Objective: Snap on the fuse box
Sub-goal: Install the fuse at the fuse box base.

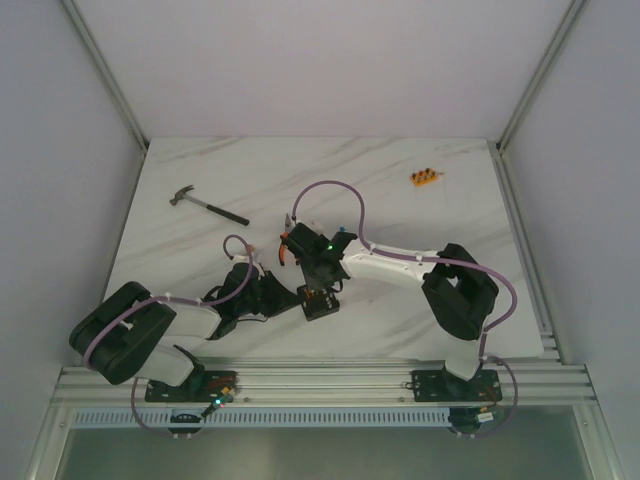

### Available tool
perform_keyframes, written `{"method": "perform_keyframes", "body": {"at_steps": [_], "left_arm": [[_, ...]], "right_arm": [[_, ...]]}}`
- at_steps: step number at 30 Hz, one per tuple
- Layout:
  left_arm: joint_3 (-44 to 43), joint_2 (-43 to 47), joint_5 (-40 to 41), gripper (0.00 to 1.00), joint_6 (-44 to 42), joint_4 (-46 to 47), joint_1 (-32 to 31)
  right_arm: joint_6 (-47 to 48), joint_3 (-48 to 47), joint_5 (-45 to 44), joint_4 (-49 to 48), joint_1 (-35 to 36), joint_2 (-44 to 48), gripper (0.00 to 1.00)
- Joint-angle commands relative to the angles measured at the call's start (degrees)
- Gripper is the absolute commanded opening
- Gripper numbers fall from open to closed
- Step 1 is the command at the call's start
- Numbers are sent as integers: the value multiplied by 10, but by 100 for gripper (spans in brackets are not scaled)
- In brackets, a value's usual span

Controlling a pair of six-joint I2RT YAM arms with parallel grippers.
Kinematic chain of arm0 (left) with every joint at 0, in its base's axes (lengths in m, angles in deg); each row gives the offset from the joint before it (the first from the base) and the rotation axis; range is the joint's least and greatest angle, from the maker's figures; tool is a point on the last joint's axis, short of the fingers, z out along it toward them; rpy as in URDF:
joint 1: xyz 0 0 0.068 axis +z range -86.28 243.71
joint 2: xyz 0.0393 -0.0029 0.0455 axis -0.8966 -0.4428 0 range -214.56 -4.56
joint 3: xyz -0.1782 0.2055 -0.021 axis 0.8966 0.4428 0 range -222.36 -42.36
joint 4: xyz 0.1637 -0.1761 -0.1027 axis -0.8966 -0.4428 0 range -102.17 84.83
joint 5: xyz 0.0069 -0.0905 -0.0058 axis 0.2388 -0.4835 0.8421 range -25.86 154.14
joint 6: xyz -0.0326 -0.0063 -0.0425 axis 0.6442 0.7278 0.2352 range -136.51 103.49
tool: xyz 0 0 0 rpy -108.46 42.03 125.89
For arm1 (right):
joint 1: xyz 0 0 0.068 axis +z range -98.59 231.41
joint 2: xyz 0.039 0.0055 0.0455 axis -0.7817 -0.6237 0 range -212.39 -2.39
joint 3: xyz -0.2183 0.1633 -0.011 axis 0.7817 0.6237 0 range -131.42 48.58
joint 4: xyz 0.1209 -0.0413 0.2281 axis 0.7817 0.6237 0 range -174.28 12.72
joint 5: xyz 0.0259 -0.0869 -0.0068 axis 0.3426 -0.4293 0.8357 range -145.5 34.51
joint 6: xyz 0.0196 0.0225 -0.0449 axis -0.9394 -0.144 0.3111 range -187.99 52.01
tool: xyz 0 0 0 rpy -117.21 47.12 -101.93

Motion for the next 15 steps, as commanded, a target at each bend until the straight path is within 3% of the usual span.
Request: {"method": "perform_keyframes", "body": {"at_steps": [1,15], "left_arm": [[3,-18,7,21,-3,-40,-3],[6,-18,13,19,3,-46,-4]], "right_arm": [[-6,58,1,28,-6,-68,0],[14,109,7,24,6,-35,0]]}}
